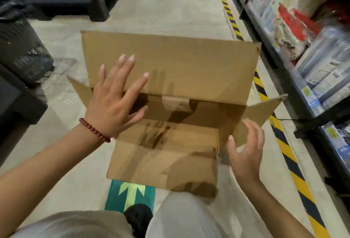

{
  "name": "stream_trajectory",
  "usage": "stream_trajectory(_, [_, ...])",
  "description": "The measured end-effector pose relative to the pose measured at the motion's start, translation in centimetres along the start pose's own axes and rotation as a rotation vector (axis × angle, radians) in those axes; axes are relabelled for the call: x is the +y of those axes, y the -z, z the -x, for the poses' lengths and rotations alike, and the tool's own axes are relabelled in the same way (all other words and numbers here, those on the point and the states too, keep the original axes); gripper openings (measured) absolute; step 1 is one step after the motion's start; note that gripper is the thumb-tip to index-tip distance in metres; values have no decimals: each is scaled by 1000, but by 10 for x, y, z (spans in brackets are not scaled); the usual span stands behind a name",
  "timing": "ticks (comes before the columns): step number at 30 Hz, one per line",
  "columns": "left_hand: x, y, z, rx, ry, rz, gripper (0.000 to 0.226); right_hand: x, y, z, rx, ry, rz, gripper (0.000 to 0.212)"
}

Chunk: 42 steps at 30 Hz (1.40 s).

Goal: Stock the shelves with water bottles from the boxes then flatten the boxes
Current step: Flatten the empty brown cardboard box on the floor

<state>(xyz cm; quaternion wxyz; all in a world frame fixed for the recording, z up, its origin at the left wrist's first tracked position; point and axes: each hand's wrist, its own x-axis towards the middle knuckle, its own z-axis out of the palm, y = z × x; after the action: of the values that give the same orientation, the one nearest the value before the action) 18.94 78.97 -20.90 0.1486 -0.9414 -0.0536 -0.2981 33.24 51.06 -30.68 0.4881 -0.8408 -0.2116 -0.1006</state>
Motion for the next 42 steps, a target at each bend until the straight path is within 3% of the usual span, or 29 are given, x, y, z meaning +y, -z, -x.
stream_trajectory(3, [-12,23,-22,21,122,-45,95,-48,29,-37,102,169,-20,80])
stream_trajectory(5, [-10,36,-39,-61,207,-42,108,-68,40,-62,-2,167,86,96])
stream_trajectory(8, [3,44,-54,-302,243,-73,109,-86,47,-82,-268,107,141,86])
stream_trajectory(12, [23,39,-45,-532,240,6,91,-89,49,-75,-290,165,195,56])
stream_trajectory(14, [22,40,-40,-467,215,26,65,-85,51,-68,-250,218,192,35])
stream_trajectory(16, [17,42,-35,-303,134,0,28,-83,52,-63,-193,295,166,23])
stream_trajectory(17, [14,42,-33,-231,130,12,22,-82,52,-61,-163,351,169,20])
stream_trajectory(20, [14,44,-22,-181,182,94,25,-79,45,-56,-97,493,208,18])
stream_trajectory(24, [18,31,-3,-223,116,98,34,-64,28,-46,-119,624,233,24])
stream_trajectory(26, [24,19,2,-387,112,74,35,-57,16,-40,-199,589,249,27])
stream_trajectory(28, [28,13,2,-618,218,51,15,-54,5,-38,-335,516,309,28])
stream_trajectory(31, [31,10,4,-861,292,101,36,-53,-4,-36,-614,473,543,34])
stream_trajectory(33, [31,8,4,-917,270,76,45,-53,0,-33,-730,443,500,48])
stream_trajectory(35, [31,2,4,-915,257,79,44,-52,8,-33,-734,406,364,54])
stream_trajectory(38, [36,-6,1,-962,251,106,38,-42,19,-46,-531,296,262,46])
stream_trajectory(40, [39,-10,-2,-992,243,85,32,-32,21,-64,-392,223,346,43])
stream_trajectory(42, [40,-14,-3,-985,244,73,27,-22,20,-85,-405,145,562,52])
